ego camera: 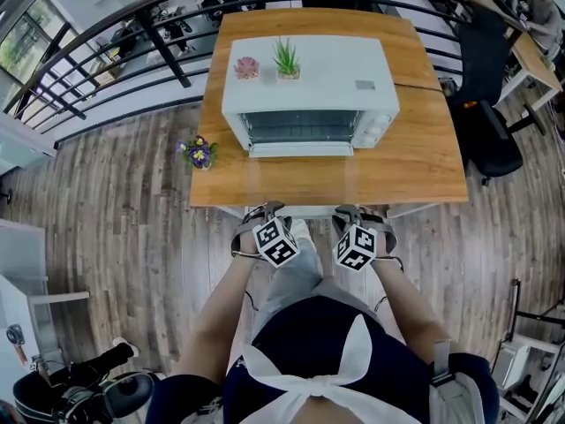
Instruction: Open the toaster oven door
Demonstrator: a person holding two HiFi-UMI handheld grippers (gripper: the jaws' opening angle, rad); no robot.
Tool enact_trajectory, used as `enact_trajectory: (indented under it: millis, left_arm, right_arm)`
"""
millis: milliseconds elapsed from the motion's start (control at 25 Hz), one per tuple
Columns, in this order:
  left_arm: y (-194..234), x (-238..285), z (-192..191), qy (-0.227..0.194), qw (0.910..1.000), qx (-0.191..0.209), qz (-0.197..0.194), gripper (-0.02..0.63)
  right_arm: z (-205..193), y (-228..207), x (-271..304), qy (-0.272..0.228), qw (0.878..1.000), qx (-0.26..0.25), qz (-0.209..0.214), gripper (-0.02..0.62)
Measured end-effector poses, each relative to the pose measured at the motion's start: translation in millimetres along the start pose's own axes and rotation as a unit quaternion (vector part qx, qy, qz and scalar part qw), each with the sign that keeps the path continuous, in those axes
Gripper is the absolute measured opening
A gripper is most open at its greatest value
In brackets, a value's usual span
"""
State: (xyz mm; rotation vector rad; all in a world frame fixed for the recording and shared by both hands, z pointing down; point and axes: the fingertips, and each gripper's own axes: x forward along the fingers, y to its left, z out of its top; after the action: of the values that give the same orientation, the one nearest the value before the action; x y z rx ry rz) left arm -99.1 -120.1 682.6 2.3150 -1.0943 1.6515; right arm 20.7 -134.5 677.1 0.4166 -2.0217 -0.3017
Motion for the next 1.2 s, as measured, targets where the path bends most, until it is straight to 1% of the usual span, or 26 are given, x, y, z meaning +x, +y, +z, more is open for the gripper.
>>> enact_trajectory:
  millis: [440, 880, 1080, 1200]
  left_arm:
    - [-6, 12, -7, 0.009, 0.9999, 0.007, 0.004, 0.152]
    - [-12, 28, -15, 0.03, 0.9991, 0.027, 0.012, 0.152]
    - [-15, 32, -17, 0.038, 0.9986, 0.032, 0.016, 0.153]
    - [-19, 38, -20, 0.042, 0.9986, 0.031, 0.012, 0.153]
  right_arm:
    - [-8, 5, 12, 0.016, 1.0, 0.003, 0.012, 0.084]
    - [-16, 12, 27, 0.029, 0.999, 0.016, 0.032, 0.091]
    - [-20, 15, 32, 0.038, 0.998, 0.022, 0.042, 0.099]
    - [-23, 16, 35, 0.041, 0.998, 0.024, 0.048, 0.106]
